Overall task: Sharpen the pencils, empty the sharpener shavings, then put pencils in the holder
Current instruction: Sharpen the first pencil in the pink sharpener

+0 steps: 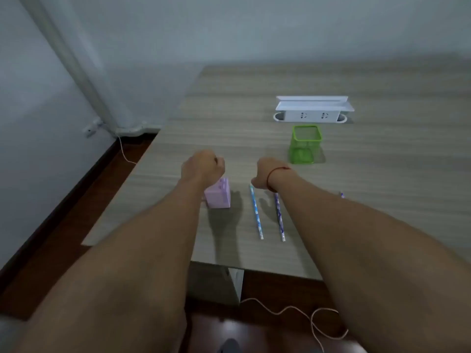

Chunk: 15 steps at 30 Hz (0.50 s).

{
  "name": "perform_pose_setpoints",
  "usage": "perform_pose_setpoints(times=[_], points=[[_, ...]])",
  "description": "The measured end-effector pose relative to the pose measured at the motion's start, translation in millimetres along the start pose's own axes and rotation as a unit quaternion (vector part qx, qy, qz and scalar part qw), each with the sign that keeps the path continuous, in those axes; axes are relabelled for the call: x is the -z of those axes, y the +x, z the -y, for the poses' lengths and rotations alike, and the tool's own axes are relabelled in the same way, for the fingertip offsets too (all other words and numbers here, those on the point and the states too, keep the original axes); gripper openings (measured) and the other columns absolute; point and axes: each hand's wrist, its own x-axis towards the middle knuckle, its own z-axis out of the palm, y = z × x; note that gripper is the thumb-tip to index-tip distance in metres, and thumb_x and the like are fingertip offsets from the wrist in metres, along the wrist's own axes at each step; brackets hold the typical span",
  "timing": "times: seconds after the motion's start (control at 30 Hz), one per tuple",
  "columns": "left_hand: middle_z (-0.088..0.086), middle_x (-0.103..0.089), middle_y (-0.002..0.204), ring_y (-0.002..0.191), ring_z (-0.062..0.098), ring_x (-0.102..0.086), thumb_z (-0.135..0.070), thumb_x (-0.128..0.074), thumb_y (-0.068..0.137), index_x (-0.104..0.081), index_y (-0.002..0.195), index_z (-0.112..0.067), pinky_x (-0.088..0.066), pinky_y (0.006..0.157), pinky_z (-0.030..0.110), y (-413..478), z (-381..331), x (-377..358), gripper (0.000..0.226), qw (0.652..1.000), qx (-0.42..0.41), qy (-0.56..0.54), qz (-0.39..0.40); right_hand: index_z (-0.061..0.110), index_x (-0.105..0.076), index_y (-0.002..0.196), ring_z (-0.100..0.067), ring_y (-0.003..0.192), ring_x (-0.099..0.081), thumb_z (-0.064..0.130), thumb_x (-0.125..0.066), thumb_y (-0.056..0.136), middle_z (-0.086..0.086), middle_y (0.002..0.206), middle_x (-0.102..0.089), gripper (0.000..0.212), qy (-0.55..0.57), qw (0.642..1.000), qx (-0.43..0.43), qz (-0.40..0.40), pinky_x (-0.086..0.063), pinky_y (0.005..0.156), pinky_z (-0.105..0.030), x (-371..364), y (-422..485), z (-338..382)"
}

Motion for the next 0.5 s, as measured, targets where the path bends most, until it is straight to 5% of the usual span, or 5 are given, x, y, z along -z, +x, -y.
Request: perform_pose_setpoints(times=[0.17,0.27,0.37,0.43,0.5], points=[[0.018,-0.066,0.086,0.086,0.036,-0.062,-0.032,-0.043,0.090,-0.062,0.064,-0.010,-0.043,0.070,0.032,-9,22,-33,0.039,0.999,-0.009,-0.022,-0.027,0.011,-0.067,0.094,-0.021,0.082,-0.062,0.033,-0.078,0.070,-0.007,0.094,-0.066,0.034,-0.068,0.992,-0.012,0.102,-0.053,0.088,-0.032,-39,1,-4],[0.015,-0.067,0.097,0.092,0.033,-0.061,-0.038,-0.040,0.085,-0.065,0.080,-0.012,-0.044,0.074,0.034,-9,37,-50,0.037,0.996,-0.047,-0.070,-0.036,0.008,-0.063,0.070,-0.023,0.092,-0.070,0.027,-0.076,0.072,-0.009,0.090,-0.068,0.022,-0.053,0.989,-0.008,0.135,-0.056,0.091,-0.036,-57,8,-5],[0.018,-0.065,0.109,0.102,0.033,-0.058,-0.035,-0.035,0.090,-0.063,0.096,-0.011,-0.043,0.084,0.035,-12,44,-68,0.038,0.986,-0.069,-0.147,-0.050,0.010,-0.065,0.082,-0.025,0.088,-0.066,0.026,-0.061,0.086,-0.012,0.100,-0.067,0.017,-0.044,0.984,0.004,0.171,-0.053,0.074,-0.031,-65,9,-5],[0.020,-0.065,0.113,0.103,0.035,-0.058,-0.038,-0.027,0.084,-0.063,0.103,-0.009,-0.045,0.088,0.038,-21,47,-81,0.050,0.978,-0.090,-0.160,-0.098,0.006,-0.060,0.079,-0.024,0.072,-0.059,0.025,-0.058,0.088,-0.013,0.099,-0.063,0.021,-0.002,0.995,0.014,0.103,-0.047,0.060,-0.028,-76,5,-8],[0.024,-0.064,0.109,0.100,0.039,-0.057,-0.038,-0.023,0.082,-0.062,0.102,-0.007,-0.045,0.086,0.041,-34,47,-90,0.054,0.973,-0.095,-0.163,-0.134,0.001,-0.062,0.093,-0.029,0.077,-0.060,0.027,-0.060,0.086,-0.016,0.105,-0.065,0.027,0.052,0.998,0.026,-0.023,-0.049,0.062,-0.032,-90,-4,-11]])
